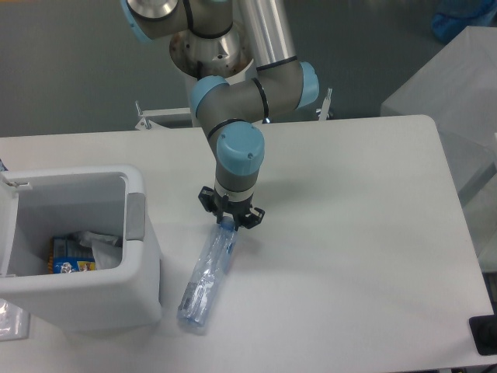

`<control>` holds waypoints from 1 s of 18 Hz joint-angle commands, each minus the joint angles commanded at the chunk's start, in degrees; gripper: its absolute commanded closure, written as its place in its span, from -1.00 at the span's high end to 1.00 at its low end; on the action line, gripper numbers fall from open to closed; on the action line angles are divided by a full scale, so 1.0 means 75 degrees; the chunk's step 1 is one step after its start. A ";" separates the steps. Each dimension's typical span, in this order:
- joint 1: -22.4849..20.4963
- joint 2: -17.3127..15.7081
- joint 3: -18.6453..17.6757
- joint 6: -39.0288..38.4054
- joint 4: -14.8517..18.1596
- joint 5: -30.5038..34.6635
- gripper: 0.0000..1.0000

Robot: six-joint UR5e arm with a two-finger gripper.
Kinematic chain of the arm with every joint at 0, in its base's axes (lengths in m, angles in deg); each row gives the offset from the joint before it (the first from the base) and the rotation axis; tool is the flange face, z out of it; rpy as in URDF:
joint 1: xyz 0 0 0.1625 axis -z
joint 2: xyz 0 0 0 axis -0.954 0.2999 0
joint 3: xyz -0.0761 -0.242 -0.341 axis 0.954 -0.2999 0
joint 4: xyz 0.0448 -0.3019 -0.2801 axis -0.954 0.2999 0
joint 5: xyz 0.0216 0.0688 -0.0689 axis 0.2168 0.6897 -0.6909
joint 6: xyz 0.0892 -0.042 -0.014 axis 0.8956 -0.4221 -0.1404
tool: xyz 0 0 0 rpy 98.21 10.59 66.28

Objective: Place the trash in the trash can
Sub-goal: 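Lower the gripper onto the bottle cap end and close it, then lift the water bottle by its cap end off the table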

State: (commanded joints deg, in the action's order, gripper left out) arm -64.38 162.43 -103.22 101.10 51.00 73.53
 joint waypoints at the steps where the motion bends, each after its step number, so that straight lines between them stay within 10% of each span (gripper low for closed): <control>1: 0.0000 0.0000 0.0000 0.0000 0.0000 0.0000 -0.20; 18: -0.0047 -0.0105 0.0059 0.0059 0.0012 0.0035 -0.47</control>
State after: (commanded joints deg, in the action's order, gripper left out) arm -64.73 161.64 -102.78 101.54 51.09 73.80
